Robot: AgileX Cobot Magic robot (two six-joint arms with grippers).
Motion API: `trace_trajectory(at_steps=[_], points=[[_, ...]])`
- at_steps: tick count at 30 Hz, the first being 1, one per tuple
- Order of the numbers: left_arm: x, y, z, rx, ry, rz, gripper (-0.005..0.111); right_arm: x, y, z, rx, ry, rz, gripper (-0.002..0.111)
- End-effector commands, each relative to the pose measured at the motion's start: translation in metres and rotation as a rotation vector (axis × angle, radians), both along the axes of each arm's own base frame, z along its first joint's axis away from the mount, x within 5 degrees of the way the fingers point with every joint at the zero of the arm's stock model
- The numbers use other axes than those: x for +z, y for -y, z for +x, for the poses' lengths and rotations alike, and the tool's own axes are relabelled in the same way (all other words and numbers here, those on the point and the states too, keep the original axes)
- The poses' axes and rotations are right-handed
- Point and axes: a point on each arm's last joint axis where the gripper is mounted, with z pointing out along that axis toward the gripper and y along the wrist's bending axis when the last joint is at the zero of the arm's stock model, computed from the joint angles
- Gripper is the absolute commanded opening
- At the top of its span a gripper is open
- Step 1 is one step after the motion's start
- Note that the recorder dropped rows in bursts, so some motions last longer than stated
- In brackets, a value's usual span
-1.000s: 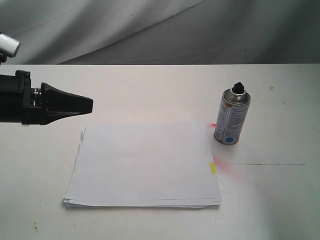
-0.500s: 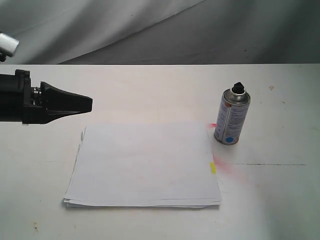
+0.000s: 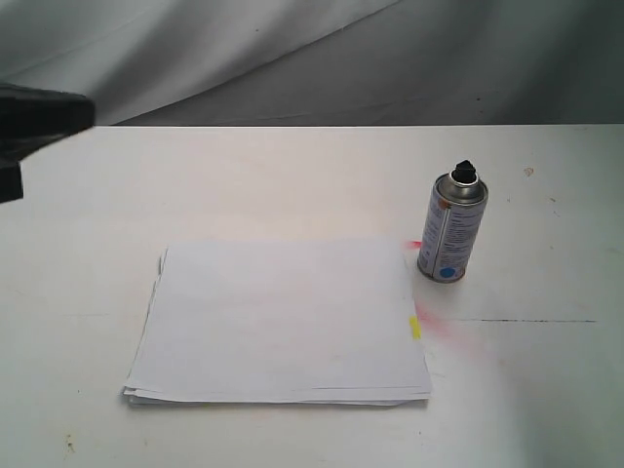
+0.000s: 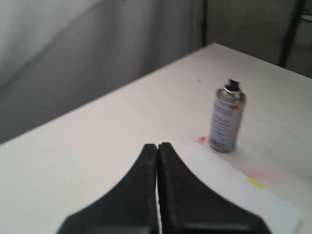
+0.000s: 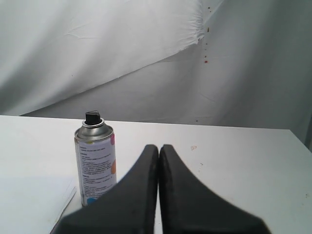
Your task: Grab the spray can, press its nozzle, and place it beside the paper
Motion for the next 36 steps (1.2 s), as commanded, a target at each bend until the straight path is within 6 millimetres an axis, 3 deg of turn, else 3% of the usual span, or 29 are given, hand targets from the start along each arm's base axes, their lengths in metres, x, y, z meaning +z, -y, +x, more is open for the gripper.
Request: trace_trajectory(at_steps=[1,4,10,17,24,36], points=[[0.019,-0.015,-0.028,0.322,0.128,-0.078,0.000,-0.002,0.000,0.000,-0.007,0.002,0.008,0.000],[0.021,-0.022,-0.051,0.471,0.196,-0.107,0.000,-0.002,0.000,0.000,-0.007,0.002,0.008,0.000],[0.017,-0.023,-0.100,0.539,0.329,-0.119,0.000,-0.002,0.000,0.000,-0.007,0.002,0.008,0.000],[0.020,-0.024,-0.131,0.576,0.449,-0.137,0.000,-0.002,0.000,0.000,-0.007,0.002,0.008,0.000],[0.012,-0.024,-0.134,0.582,0.415,-0.208,0.000,-0.002,0.000,0.000,-0.007,0.002,0.008,0.000],[-0.058,-0.033,-0.127,0.711,0.111,-0.192,0.000,-0.002,0.000,0.000,-0.007,0.002,0.008,0.000]])
